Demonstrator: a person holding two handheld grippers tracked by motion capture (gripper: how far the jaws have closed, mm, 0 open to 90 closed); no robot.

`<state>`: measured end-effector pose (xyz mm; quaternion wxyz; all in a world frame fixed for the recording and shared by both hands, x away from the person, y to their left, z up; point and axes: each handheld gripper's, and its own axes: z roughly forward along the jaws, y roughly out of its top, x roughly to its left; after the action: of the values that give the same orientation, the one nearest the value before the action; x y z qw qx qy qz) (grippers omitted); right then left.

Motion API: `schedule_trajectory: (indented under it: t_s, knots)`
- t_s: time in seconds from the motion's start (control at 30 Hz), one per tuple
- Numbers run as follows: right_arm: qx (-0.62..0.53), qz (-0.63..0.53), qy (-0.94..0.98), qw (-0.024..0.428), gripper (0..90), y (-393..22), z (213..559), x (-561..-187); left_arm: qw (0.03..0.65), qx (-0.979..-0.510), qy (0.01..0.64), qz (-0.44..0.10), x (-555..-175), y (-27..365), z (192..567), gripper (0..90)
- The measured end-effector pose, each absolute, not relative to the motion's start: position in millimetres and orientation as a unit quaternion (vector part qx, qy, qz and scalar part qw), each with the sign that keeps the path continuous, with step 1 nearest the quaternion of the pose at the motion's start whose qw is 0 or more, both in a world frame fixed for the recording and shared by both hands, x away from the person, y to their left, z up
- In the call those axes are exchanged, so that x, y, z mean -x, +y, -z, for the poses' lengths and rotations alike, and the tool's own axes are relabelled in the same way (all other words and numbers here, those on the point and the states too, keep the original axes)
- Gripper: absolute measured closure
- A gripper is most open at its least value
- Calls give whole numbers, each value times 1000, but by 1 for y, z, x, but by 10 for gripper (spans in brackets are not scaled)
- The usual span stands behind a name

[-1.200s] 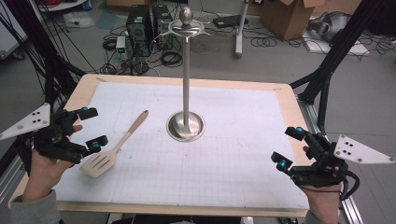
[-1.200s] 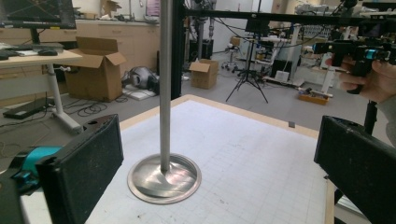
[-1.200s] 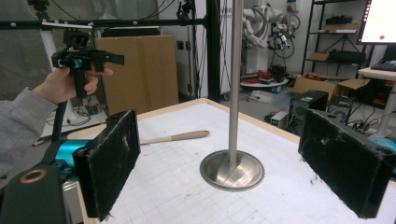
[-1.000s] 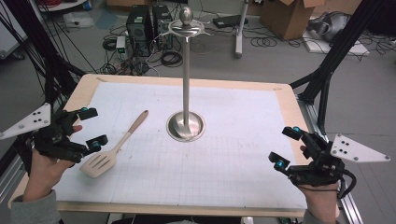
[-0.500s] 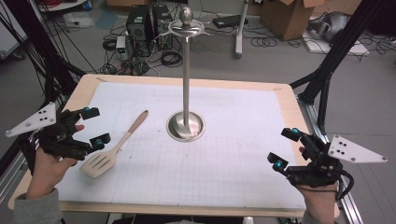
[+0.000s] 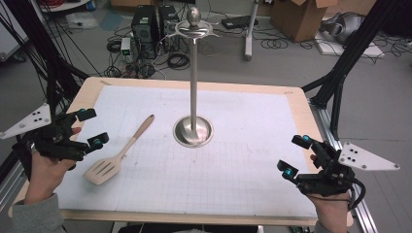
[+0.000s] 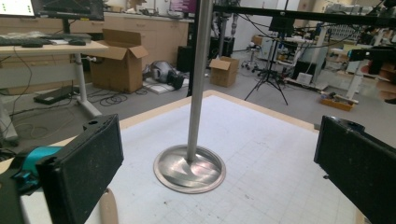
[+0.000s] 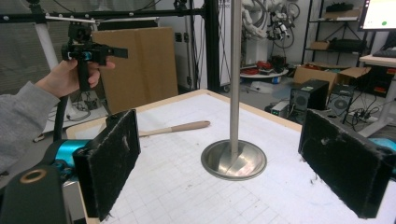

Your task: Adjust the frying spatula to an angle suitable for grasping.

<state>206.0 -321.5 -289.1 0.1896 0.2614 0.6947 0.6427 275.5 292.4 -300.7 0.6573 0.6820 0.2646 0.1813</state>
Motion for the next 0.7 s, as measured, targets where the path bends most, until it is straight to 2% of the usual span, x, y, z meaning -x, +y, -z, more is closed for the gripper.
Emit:
schedule_trajectory:
  t_s: [0.7]
  knots:
    - [-262, -639, 700, 179, 116, -314, 292, -211, 624, -693, 290, -213, -278, 306, 313, 18]
